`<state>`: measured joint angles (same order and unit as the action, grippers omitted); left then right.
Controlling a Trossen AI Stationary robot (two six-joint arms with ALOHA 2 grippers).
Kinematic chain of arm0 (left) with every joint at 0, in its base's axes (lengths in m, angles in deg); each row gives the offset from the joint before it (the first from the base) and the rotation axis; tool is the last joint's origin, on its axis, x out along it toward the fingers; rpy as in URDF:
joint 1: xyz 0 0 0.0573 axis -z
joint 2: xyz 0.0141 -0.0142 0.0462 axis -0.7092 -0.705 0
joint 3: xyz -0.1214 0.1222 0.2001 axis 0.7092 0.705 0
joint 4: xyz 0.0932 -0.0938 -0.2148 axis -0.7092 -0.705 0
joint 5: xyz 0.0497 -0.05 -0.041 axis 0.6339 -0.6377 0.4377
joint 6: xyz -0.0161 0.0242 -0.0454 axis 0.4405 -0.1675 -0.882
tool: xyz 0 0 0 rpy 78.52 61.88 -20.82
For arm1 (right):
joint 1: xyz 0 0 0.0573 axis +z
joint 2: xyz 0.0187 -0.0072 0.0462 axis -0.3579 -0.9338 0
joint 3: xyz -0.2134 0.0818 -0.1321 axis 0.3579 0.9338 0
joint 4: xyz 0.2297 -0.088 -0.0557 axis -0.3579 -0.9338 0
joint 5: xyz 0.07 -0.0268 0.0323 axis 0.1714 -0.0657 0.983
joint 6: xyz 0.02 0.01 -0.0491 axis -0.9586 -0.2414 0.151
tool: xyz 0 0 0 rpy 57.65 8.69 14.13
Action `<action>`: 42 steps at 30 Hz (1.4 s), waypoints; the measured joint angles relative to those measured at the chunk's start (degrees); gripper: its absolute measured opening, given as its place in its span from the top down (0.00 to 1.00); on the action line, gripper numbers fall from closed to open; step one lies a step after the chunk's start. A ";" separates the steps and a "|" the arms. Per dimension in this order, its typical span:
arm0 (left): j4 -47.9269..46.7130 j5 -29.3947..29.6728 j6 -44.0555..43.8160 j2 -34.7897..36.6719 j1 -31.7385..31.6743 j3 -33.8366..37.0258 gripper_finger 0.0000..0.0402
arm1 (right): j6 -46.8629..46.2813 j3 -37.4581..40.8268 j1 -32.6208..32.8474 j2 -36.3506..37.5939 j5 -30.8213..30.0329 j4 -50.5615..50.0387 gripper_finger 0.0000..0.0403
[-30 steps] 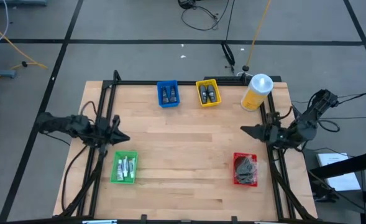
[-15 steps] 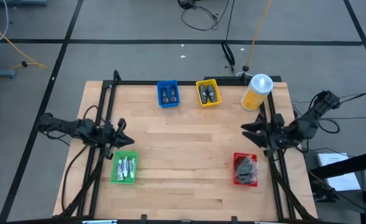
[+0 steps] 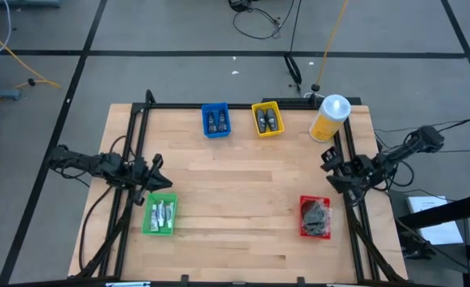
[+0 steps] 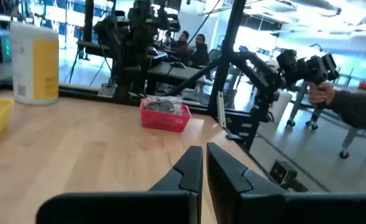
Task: Pick & Place Travel size toiletries
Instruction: Return to Home Position
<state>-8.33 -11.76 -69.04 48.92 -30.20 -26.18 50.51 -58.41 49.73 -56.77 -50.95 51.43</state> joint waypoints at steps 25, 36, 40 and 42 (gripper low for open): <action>-3.53 0.68 14.08 -0.01 0.01 0.00 0.95 | 9.22 0.98 -11.92 8.39 -15.95 -19.59 0.58; -2.97 0.68 12.01 -0.01 0.01 0.00 0.95 | 14.02 1.01 -11.95 9.11 -21.25 -19.67 0.58; -2.99 0.68 11.99 -0.01 0.01 0.00 0.95 | 13.94 1.01 -11.95 9.11 -21.22 -19.68 0.58; -2.97 0.68 12.01 -0.01 0.01 0.00 0.95 | 13.86 1.03 -11.92 9.11 -21.22 -19.65 0.58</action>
<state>-11.30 -11.08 -57.03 48.91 -30.19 -26.18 64.36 -57.38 37.81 -47.66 -72.16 31.77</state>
